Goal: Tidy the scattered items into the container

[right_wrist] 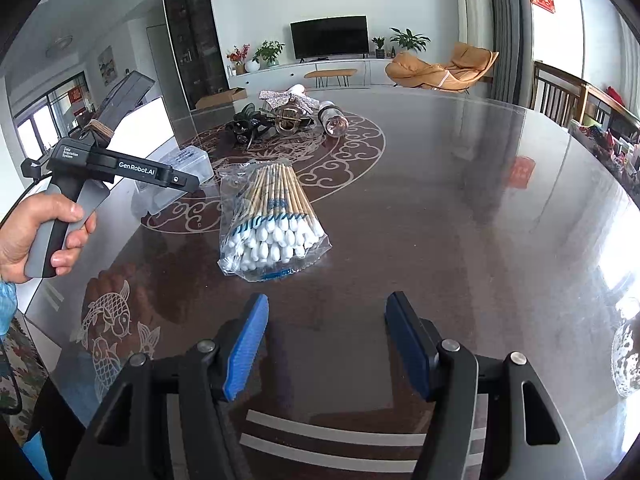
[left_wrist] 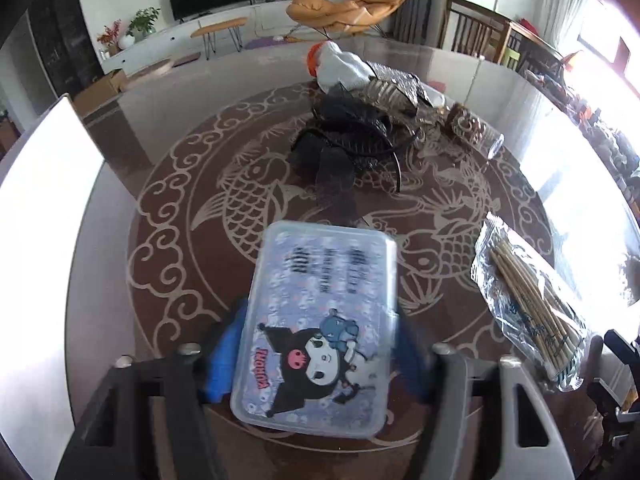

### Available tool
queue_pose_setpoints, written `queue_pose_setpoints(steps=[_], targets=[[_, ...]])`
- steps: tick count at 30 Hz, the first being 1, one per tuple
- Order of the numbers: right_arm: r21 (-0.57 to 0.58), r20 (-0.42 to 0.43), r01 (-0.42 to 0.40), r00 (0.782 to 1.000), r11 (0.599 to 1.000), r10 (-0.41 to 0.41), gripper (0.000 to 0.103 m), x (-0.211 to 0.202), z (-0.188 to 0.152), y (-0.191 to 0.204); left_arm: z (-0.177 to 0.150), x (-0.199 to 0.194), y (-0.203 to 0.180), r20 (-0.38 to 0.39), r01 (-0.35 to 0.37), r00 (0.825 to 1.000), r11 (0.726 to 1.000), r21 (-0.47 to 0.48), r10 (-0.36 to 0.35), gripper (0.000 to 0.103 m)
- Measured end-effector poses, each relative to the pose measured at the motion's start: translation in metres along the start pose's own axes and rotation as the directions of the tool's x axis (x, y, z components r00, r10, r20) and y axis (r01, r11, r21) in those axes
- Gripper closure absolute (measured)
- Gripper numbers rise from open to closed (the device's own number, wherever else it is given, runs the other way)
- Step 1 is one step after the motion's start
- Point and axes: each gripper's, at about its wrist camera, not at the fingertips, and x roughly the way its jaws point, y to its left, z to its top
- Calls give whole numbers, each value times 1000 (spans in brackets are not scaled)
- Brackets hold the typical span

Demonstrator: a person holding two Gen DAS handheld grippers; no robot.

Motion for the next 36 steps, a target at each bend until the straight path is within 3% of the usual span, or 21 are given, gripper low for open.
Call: queue_pose_setpoints(steps=[4, 8, 11, 15, 18, 22, 24, 27, 33, 36], targets=[[-45, -87, -52, 995, 998, 48, 40, 3, 13, -4, -21, -19, 12, 23, 36, 999, 996, -80, -35, 41], [-12, -43, -184, 982, 983, 183, 40, 5, 49, -9, -58, -34, 18, 18, 62, 998, 987, -146, -60, 41], [-28, -68, -246, 968, 969, 244, 40, 28, 76, 1, -80, -45, 15, 34, 59, 998, 985, -163, -54, 41], [-151, -151, -202, 972, 968, 180, 40, 63, 86, 28, -99, -56, 8, 46, 55, 998, 985, -162, -48, 41], [-169, -199, -168, 971, 971, 133, 40, 81, 79, 34, -104, -59, 6, 52, 49, 998, 987, -154, -41, 41], [-205, -195, -116, 978, 972, 76, 45, 80, 72, 38, -106, -60, 8, 61, 46, 997, 985, -166, -37, 41], [-186, -222, -133, 971, 974, 90, 59, 79, 75, 35, -106, -61, 7, 65, 46, 997, 986, -163, -36, 41], [-176, -227, -138, 969, 975, 96, 66, 73, 73, 33, -111, -65, 9, 64, 54, 997, 980, -190, -42, 41], [-118, -133, -169, 979, 979, 153, 67, 22, 69, 27, -125, -91, 16, 101, 75, 994, 968, -240, -52, 41], [-91, -143, -196, 973, 976, 181, 67, 16, 63, 30, -125, -96, 14, 99, 88, 993, 966, -244, -66, 41]])
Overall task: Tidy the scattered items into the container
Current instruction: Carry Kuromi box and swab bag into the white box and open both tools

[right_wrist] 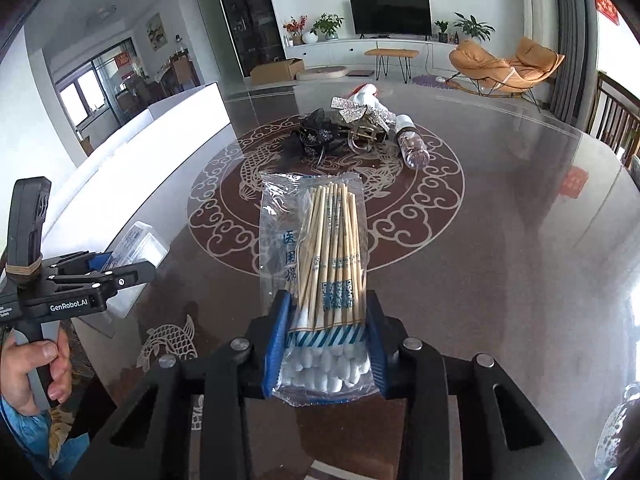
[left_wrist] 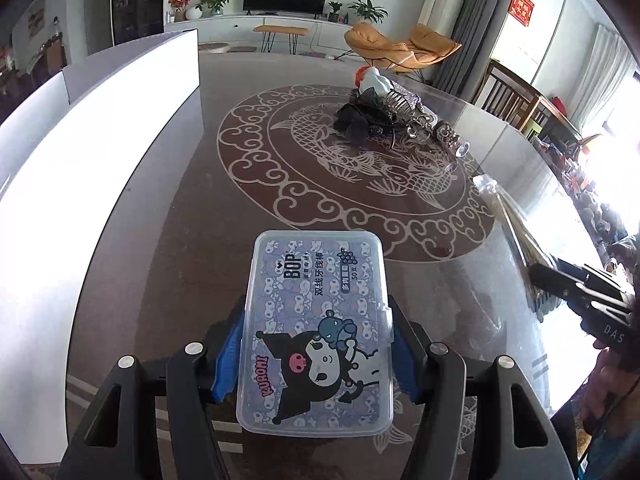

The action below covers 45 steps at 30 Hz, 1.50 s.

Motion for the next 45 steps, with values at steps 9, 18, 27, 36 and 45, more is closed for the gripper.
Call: queue_pose_setpoints(steps=[9, 18, 27, 36, 45], targets=[[-40, -9, -179, 984, 983, 179, 67, 3, 34, 62, 32, -79, 20, 138, 14, 990, 999, -49, -7, 41], [-244, 39, -350, 928, 905, 369, 67, 9, 146, 201, 87, -159, 159, 244, -199, 940, 964, -177, 239, 41], [-347, 22, -282, 951, 895, 308, 67, 115, 242, 325, 127, -117, 266, 143, -290, 929, 910, -296, 342, 41], [-414, -17, -159, 986, 896, 167, 63, 194, 260, 378, 136, -54, 304, -10, -390, 913, 864, -319, 409, 41], [-390, -72, -92, 995, 916, 69, 44, 226, 244, 369, 109, -44, 319, -118, -425, 904, 833, -354, 411, 20]])
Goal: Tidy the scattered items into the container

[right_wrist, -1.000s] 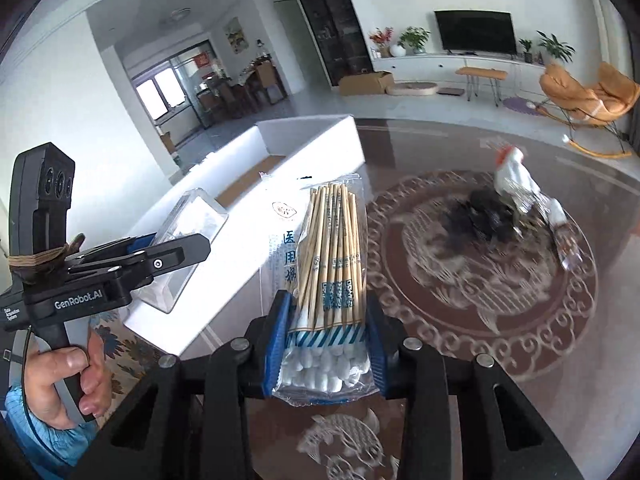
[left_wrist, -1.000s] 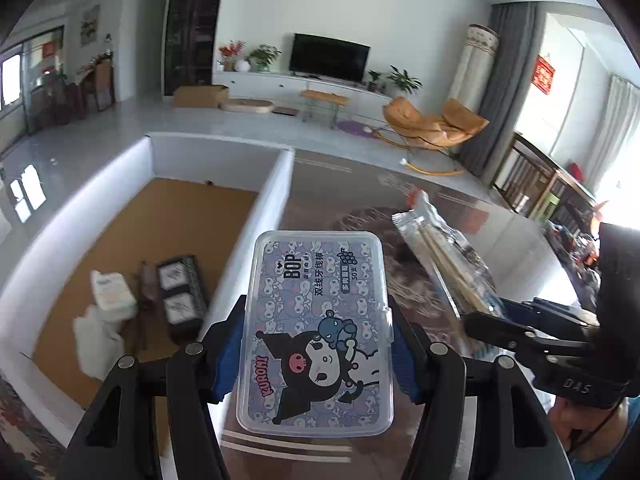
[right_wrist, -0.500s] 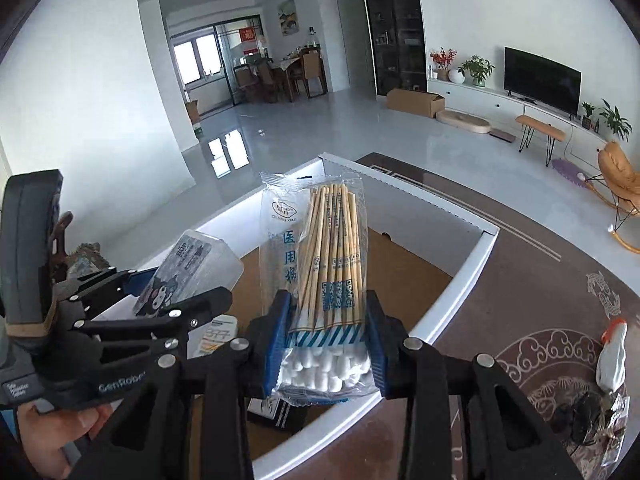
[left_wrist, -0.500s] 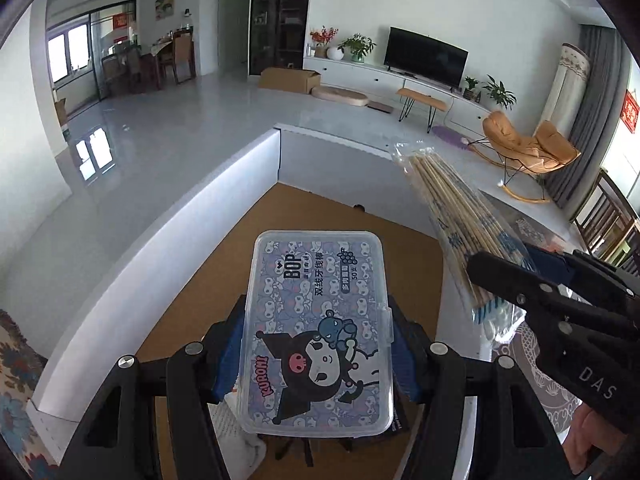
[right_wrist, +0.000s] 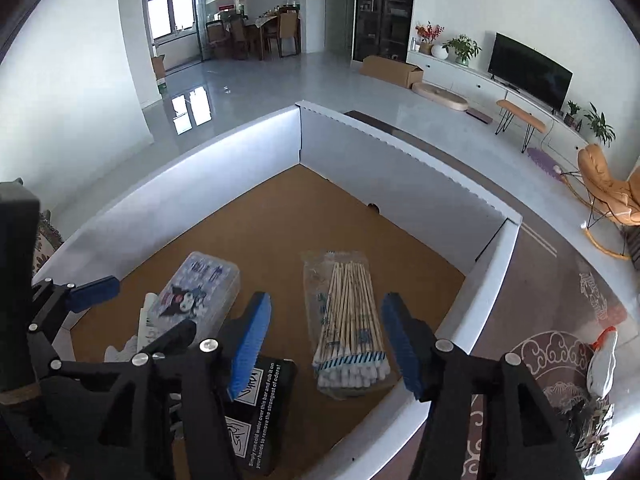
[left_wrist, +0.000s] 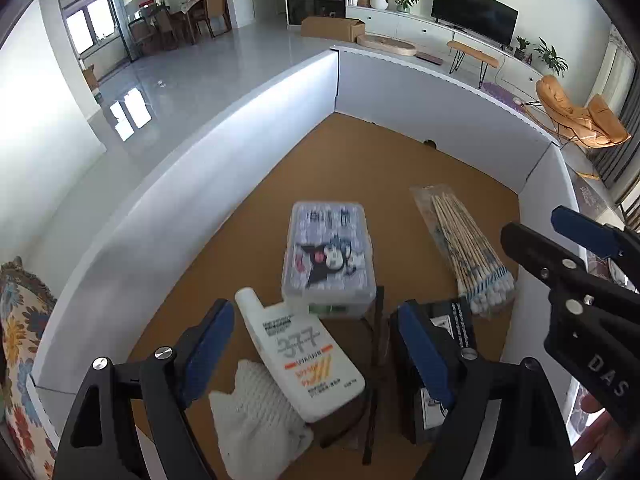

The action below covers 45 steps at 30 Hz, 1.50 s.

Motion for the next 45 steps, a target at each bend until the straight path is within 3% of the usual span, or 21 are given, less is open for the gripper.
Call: queue_pose_setpoints(steps=[5, 10, 13, 17, 19, 23, 27, 32, 36, 39, 45], targets=[[18, 50, -18, 999, 1000, 17, 44, -16, -29, -3, -26, -24, -11, 26, 45, 999, 999, 30, -46, 19], [39, 178, -34, 984, 999, 27, 44, -71, -61, -17, -44, -73, -44, 135, 30, 990, 994, 104, -44, 19], [62, 235, -5, 972, 998, -10, 44, -112, -96, -42, -65, -103, -73, 190, 96, 973, 981, 170, -129, 19], [135, 290, 95, 948, 986, -131, 44, -162, -175, -100, -102, -127, -131, 189, 167, 956, 945, 280, -225, 19], [178, 249, 178, 943, 968, -220, 44, -174, -218, -133, -125, -125, -166, 159, 214, 947, 917, 337, -280, 11], [286, 105, 315, 928, 905, -357, 44, -181, -295, -202, -169, -93, -242, 46, 280, 942, 853, 441, -333, 11], [392, -8, 367, 918, 844, -395, 44, -185, -355, -257, -196, -60, -296, 3, 273, 949, 822, 500, -317, 11], [458, -55, 374, 917, 806, -394, 44, -191, -381, -281, -211, -38, -331, 0, 242, 959, 819, 521, -284, 10], [500, -80, 362, 924, 787, -374, 43, -190, -385, -293, -209, -33, -336, -3, 264, 953, 831, 490, -301, 10], [506, -85, 360, 925, 784, -371, 43, -188, -384, -295, -207, -29, -336, 4, 261, 954, 840, 475, -299, 1], [495, -97, 376, 920, 784, -380, 41, -184, -384, -294, -202, -23, -337, 0, 266, 954, 846, 462, -300, 0]])
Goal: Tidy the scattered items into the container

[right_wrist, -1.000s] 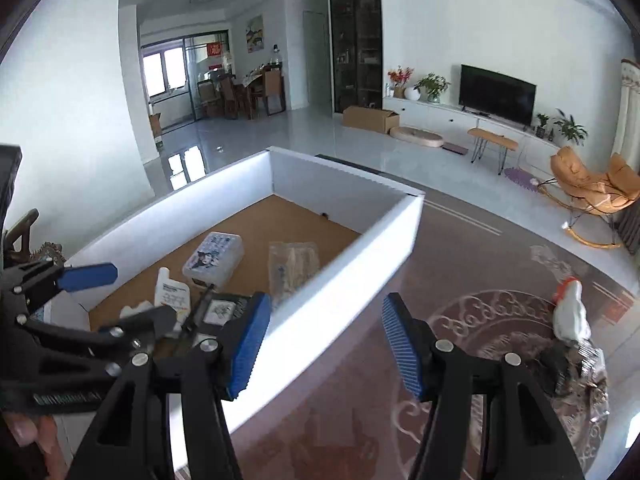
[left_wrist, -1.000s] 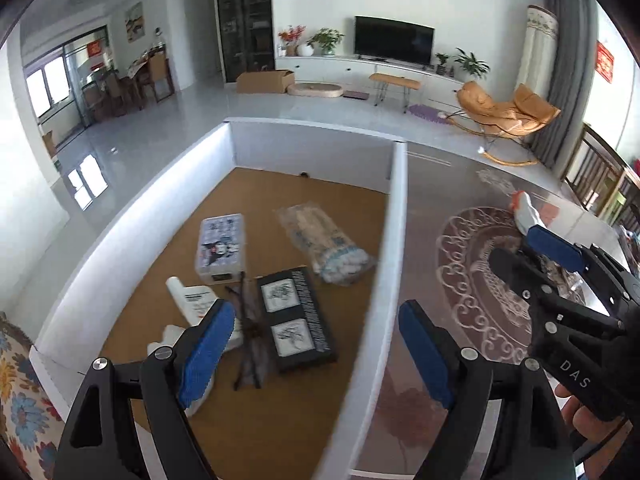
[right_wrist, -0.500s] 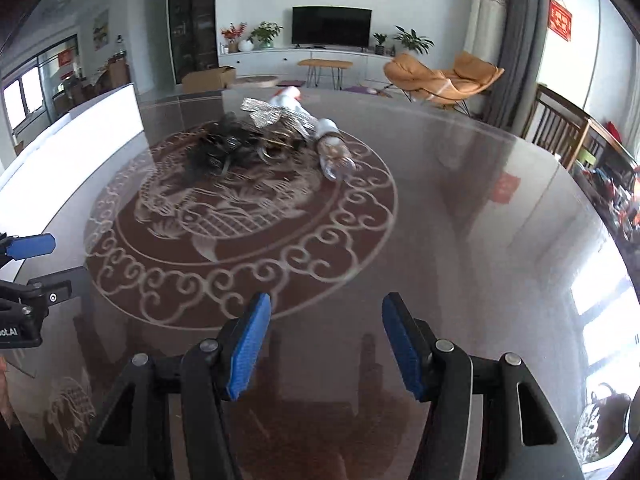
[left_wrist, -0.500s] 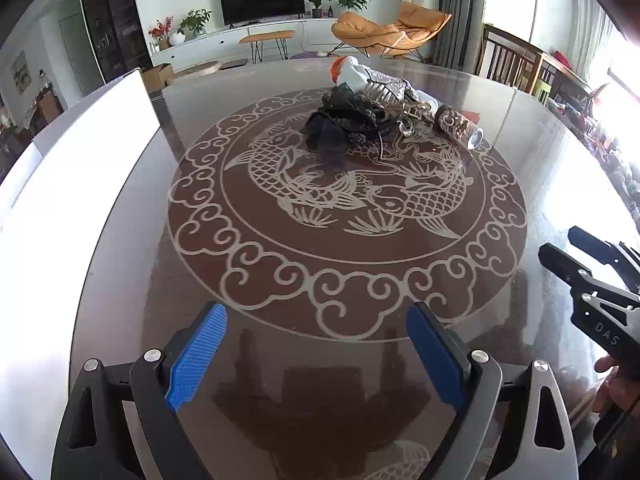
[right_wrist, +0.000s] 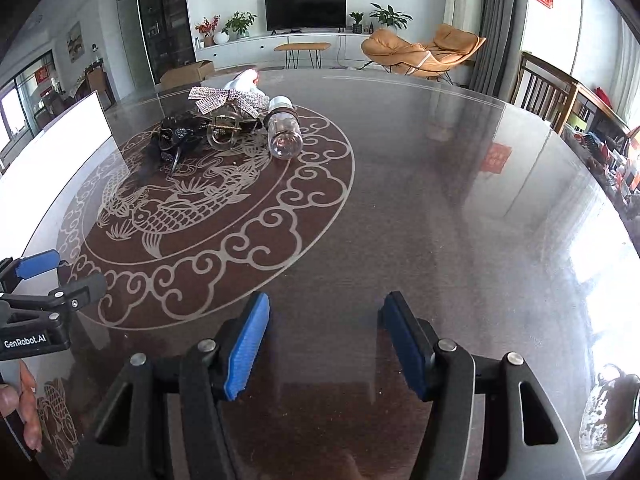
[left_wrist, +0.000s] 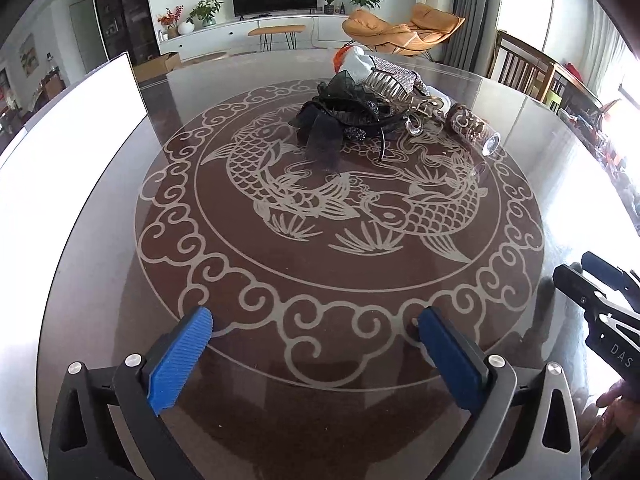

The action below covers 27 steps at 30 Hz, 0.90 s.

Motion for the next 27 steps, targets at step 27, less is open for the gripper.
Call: queue_pose_setpoints(steps=[27], targets=[[8, 11, -69, 998, 998, 68, 39, 47, 181, 49, -5, -2, 13, 1, 43, 999, 997, 65, -44, 0]])
